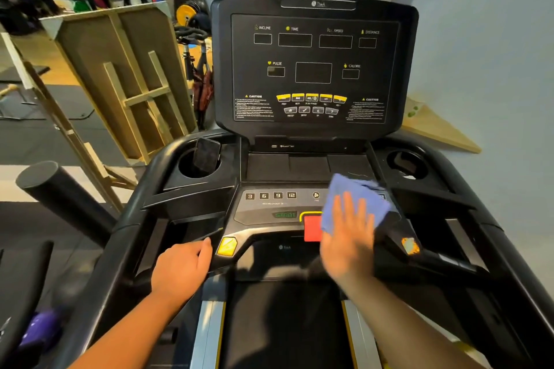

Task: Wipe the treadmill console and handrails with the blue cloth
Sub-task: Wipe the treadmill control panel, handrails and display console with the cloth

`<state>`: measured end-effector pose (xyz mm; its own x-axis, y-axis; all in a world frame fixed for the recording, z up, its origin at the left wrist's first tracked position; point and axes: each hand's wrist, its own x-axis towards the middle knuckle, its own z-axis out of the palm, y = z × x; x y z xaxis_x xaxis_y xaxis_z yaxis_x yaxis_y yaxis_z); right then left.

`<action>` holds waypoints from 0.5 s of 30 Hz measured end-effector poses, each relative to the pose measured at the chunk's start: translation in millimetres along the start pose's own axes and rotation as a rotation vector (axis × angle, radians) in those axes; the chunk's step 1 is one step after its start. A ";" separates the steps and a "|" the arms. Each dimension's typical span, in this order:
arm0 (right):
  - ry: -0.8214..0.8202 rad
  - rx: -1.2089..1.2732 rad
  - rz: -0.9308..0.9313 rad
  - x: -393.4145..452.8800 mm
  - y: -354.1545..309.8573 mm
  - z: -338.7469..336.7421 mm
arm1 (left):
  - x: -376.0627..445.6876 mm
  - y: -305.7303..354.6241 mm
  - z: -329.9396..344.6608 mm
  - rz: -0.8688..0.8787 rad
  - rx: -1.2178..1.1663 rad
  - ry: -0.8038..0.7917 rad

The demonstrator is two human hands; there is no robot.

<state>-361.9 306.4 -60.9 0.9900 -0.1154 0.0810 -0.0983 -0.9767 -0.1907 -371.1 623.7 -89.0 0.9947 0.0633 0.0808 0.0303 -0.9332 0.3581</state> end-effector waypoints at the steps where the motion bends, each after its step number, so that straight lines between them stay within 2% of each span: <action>1: -0.009 -0.008 -0.074 1.7 -21.2 1.6 | 0.2 -0.5 0.3 0.002 0.004 -0.001; 4: -0.054 -0.075 -0.373 0.6 -70.4 2.6 | 0.0 -1.3 0.8 0.011 0.012 -0.003; 6: -0.124 -0.082 -0.562 -1.5 -80.4 2.5 | -0.8 -0.4 0.3 0.017 -0.003 -0.001; 7: -0.149 -0.071 -0.623 -3.6 -77.2 1.6 | -1.0 0.2 -0.3 0.016 -0.007 -0.001; 9: -0.100 -0.079 -0.682 -6.8 -61.4 2.6 | -1.0 -0.4 -1.3 0.011 -0.012 -0.008; 11: -0.037 -0.121 -0.583 -2.5 -35.4 2.9 | -0.4 -1.4 -1.2 0.006 -0.017 -0.021; 14: 0.036 -0.025 -0.308 5.6 0.4 0.9 | -0.7 -0.6 -2.3 -0.013 -0.040 -0.025; 15: 0.007 0.002 -0.206 9.0 2.1 -1.0 | -0.5 -0.6 -2.4 -0.014 -0.039 -0.022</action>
<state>-353.3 303.2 -59.6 0.9885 0.0851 0.1253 0.1061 -0.9794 -0.1716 -371.9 625.1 -87.1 0.9961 0.0685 0.0551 0.0413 -0.9177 0.3951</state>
